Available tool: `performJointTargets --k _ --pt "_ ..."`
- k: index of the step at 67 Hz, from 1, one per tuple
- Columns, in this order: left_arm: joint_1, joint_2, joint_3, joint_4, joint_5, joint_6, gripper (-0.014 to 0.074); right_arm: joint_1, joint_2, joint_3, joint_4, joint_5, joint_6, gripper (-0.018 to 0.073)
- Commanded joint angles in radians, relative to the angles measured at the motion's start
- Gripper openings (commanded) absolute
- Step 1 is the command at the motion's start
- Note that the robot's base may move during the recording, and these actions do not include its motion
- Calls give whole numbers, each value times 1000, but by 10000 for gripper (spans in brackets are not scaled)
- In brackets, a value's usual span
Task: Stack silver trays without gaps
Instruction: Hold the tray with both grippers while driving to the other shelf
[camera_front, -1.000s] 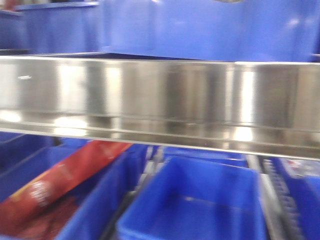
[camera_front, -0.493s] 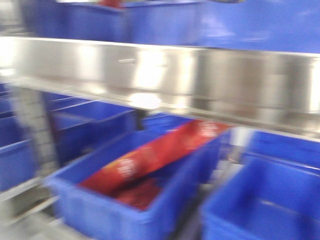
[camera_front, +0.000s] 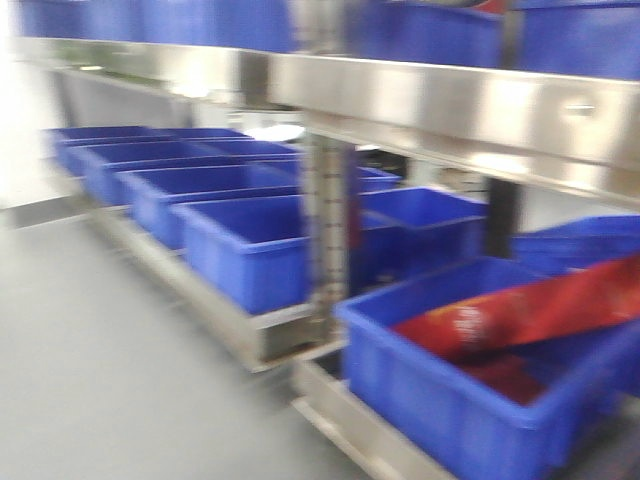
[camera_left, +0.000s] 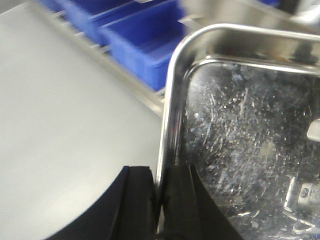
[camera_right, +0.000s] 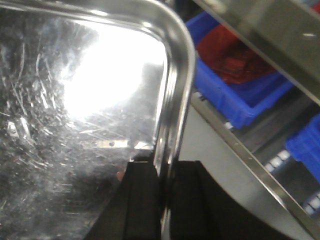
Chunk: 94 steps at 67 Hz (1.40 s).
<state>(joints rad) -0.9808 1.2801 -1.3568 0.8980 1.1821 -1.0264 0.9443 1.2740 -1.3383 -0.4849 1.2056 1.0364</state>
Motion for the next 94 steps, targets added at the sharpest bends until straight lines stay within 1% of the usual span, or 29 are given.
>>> performJointTargets --k 1,94 --pt "-2 -4 -3 61 3 -17 -17 6 -5 -4 1 -9 -7 -6" --pt "-2 -4 -3 61 -3 -17 -17 6 -5 -4 1 -9 -7 -6"
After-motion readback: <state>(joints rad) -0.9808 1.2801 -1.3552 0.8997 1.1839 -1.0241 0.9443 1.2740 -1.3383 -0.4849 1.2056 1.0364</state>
